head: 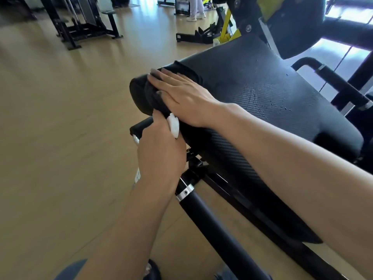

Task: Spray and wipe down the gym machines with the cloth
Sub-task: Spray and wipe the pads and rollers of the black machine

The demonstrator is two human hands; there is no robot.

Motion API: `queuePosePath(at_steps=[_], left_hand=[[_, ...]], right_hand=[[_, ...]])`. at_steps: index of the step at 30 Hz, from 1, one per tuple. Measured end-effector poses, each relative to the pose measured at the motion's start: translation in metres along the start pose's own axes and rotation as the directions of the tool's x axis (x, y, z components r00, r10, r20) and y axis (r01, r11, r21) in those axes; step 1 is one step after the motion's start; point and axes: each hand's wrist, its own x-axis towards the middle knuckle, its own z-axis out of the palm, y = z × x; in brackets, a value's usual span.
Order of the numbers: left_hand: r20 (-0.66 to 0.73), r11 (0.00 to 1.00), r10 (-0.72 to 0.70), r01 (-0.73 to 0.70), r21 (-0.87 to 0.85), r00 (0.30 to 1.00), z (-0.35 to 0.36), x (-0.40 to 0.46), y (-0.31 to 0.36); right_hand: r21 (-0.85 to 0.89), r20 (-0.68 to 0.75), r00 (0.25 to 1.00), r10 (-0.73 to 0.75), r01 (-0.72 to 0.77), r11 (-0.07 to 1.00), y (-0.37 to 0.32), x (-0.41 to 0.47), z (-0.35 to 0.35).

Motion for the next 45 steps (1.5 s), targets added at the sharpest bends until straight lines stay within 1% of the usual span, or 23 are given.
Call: queuePosePath(at_steps=[4, 7, 9, 12, 14, 16, 17, 20, 22, 24, 26, 28, 29, 31, 34, 37, 39, 42, 45], left_hand=[[-0.019, 0.996, -0.063, 0.062, -0.057, 0.998, -0.003, 0.0, -0.001], [-0.059, 0.997, -0.043, 0.038, -0.074, 0.997, -0.003, -0.002, 0.001], [-0.079, 0.997, -0.026, 0.02, -0.078, 0.997, -0.002, -0.003, 0.0], [-0.053, 0.994, -0.032, 0.026, -0.102, 0.998, -0.003, -0.004, -0.001], [-0.018, 0.996, -0.045, 0.043, -0.079, 0.999, -0.006, -0.004, 0.002], [0.003, 0.999, -0.033, 0.033, -0.036, 0.999, -0.007, -0.005, 0.005], [0.007, 1.0, -0.025, 0.025, -0.016, 1.0, -0.007, -0.005, 0.006], [0.0, 1.0, -0.017, 0.017, 0.007, 1.0, -0.008, -0.004, 0.007], [-0.006, 1.0, -0.003, 0.003, 0.013, 1.0, -0.008, -0.004, 0.007], [-0.02, 1.0, 0.017, -0.017, 0.02, 1.0, -0.007, -0.004, 0.007], [-0.036, 0.999, 0.031, -0.031, 0.01, 0.999, -0.006, -0.003, 0.006], [-0.044, 0.999, 0.048, -0.049, -0.005, 0.998, -0.007, -0.003, 0.006], [-0.044, 0.998, 0.06, -0.06, -0.005, 0.997, -0.007, -0.004, 0.007], [-0.054, 0.997, 0.084, -0.084, 0.003, 0.995, -0.007, -0.005, 0.006], [-0.054, 0.991, 0.131, -0.13, 0.022, 0.99, -0.007, -0.007, 0.006], [-0.017, 0.985, 0.152, -0.15, 0.079, 0.988, -0.01, -0.009, 0.009], [0.014, 0.978, 0.185, -0.186, 0.098, 0.983, -0.013, -0.012, 0.011], [0.082, 0.952, 0.273, -0.282, 0.122, 0.958, -0.017, -0.01, 0.012], [0.156, 0.902, 0.364, -0.389, 0.186, 0.918, -0.017, -0.005, 0.016]], right_hand=[[0.014, 0.025, 0.997, -0.073, 0.072, 0.997, -0.004, 0.017, -0.002], [0.039, 0.026, 0.998, -0.065, 0.064, 0.997, 0.001, 0.027, -0.008], [0.055, 0.02, 1.0, -0.009, 0.008, 0.998, 0.005, 0.033, -0.009], [0.056, -0.027, 0.996, 0.084, -0.082, 0.995, 0.027, 0.027, -0.008], [0.039, -0.069, 0.978, 0.197, -0.195, 0.98, 0.059, 0.024, -0.012], [-0.002, -0.054, 0.946, 0.319, -0.32, 0.947, 0.09, 0.027, -0.018], [-0.009, -0.04, 0.935, 0.352, -0.352, 0.936, 0.098, 0.028, -0.02], [-0.013, -0.066, 0.916, 0.396, -0.398, 0.917, 0.085, 0.03, -0.017], [0.02, -0.062, 0.932, 0.358, -0.357, 0.934, 0.064, 0.022, -0.015], [0.021, -0.025, 0.97, 0.242, -0.241, 0.97, 0.038, 0.004, -0.013], [0.016, -0.019, 0.99, 0.137, -0.136, 0.991, 0.015, -0.018, -0.004], [0.011, -0.035, 0.995, 0.091, -0.091, 0.996, 0.001, -0.044, 0.002], [0.004, -0.053, 0.994, 0.093, -0.093, 0.996, 0.0, -0.056, 0.004], [-0.02, -0.077, 0.989, 0.123, -0.125, 0.992, 0.008, -0.073, 0.006], [-0.031, -0.091, 0.978, 0.186, -0.19, 0.981, 0.03, -0.072, 0.006], [-0.003, -0.129, 0.935, 0.329, -0.332, 0.943, 0.064, -0.053, -0.001], [0.021, -0.114, 0.894, 0.433, -0.433, 0.901, 0.077, -0.043, -0.01], [0.049, -0.107, 0.861, 0.498, -0.496, 0.867, 0.068, -0.046, -0.006], [0.085, -0.147, 0.857, 0.493, -0.486, 0.87, 0.043, -0.084, 0.007]])
